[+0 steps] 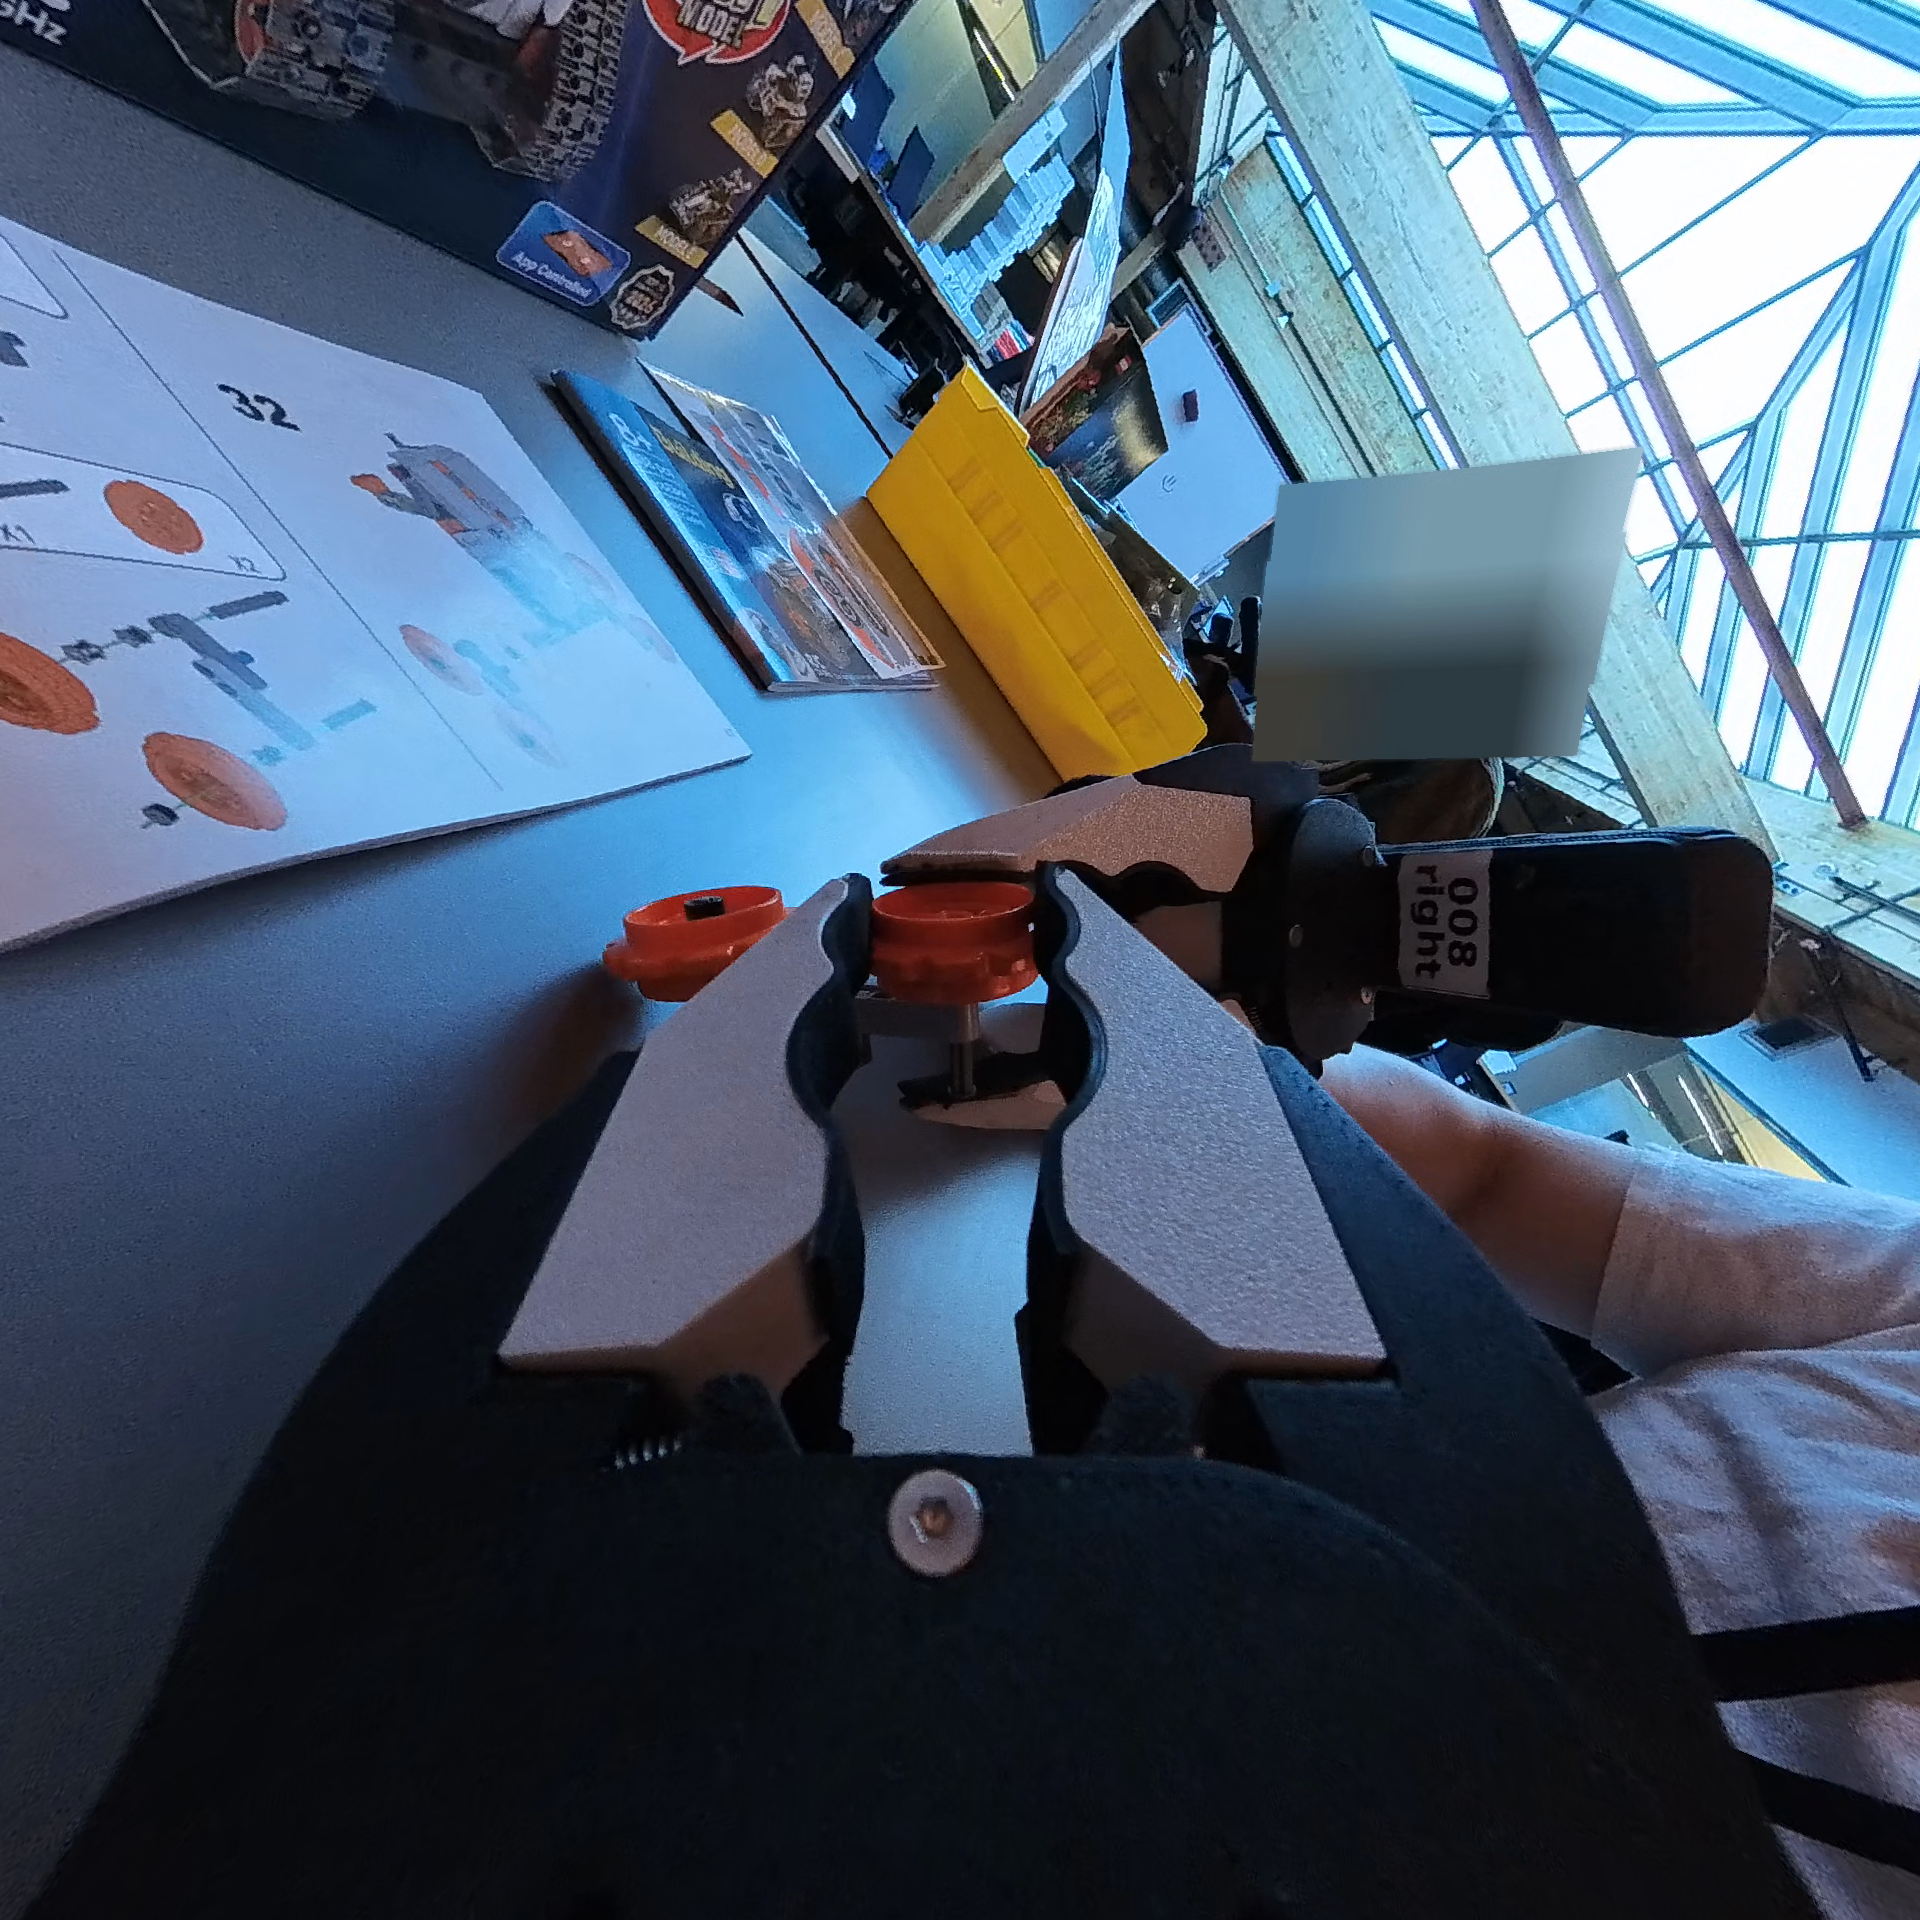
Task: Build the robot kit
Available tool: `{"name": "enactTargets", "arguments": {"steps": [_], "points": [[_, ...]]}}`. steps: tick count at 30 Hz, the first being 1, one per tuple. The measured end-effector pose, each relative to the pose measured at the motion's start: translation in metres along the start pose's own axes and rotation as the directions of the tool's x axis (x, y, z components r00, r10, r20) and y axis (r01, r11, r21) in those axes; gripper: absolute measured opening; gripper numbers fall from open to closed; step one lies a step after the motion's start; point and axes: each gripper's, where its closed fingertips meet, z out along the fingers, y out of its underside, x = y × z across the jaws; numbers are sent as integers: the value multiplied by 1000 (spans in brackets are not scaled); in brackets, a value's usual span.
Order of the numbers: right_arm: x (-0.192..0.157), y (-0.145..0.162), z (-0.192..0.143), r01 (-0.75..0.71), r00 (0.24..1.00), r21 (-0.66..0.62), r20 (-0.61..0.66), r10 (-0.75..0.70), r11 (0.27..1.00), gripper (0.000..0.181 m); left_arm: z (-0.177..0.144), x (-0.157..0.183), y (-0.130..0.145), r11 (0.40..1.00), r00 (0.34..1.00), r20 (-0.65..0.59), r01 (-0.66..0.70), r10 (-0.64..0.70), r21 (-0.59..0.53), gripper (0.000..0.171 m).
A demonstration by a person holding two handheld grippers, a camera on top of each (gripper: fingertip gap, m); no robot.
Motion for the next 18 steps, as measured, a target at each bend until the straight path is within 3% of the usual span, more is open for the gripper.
{"name": "enactTargets", "arguments": {"steps": [12, 18], "points": [[1, 1, 0, -13, 1000, -12, 7, 13, 1000, 41, 0, -1, -1, 1000, 1000, 7, 6, -6, 9, 31], [6, -11, -3, -23, 999, 76, 42, 20, 997, 41, -6, 10, -11, 1000, 998, -65, -14, 15, 7, 29]]}}
